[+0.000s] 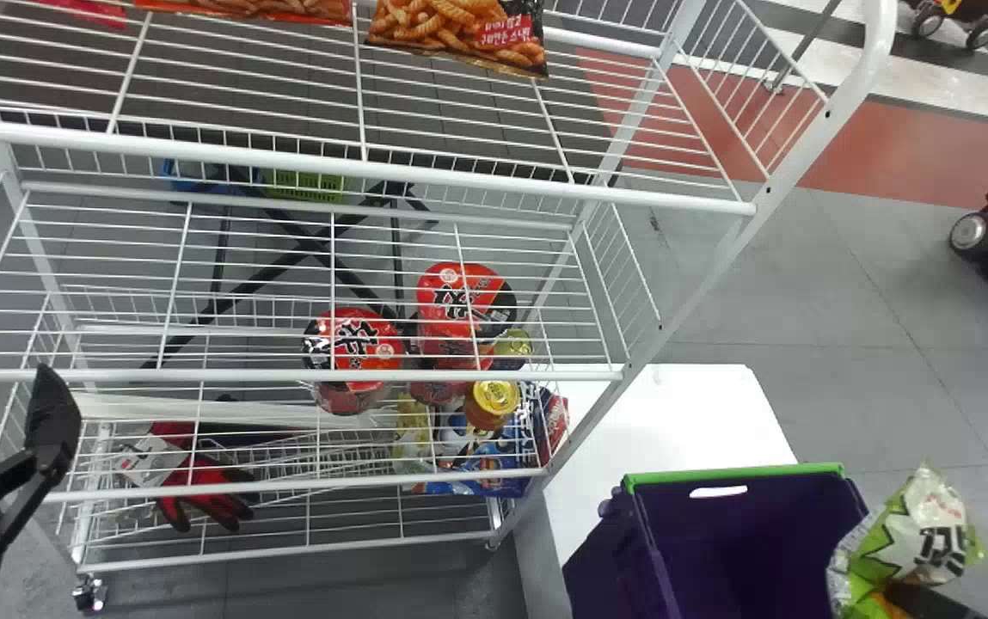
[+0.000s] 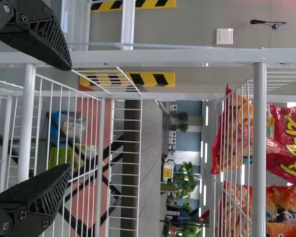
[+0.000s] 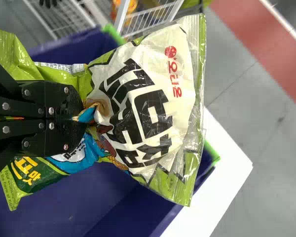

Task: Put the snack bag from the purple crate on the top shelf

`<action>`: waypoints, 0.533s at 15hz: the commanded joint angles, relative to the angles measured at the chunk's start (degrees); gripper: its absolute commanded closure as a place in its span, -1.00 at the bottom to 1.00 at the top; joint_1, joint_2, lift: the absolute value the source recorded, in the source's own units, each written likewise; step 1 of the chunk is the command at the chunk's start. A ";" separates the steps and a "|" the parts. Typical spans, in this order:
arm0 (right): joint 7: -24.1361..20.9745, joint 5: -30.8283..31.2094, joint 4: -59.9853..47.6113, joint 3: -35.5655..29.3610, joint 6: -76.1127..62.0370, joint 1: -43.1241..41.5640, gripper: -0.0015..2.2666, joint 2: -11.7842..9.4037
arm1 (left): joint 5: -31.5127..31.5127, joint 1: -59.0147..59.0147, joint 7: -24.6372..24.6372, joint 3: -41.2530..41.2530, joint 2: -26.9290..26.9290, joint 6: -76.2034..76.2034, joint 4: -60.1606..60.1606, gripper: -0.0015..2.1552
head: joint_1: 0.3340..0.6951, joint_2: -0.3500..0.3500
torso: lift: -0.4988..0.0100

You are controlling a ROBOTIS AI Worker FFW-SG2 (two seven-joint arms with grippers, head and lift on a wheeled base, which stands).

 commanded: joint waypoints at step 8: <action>1.73 0.21 -4.13 -2.44 2.83 -0.68 0.98 0.34 | -0.43 0.44 0.18 0.18 -0.30 0.09 -0.33 -0.88 | 1.00 -1.00 | 0.05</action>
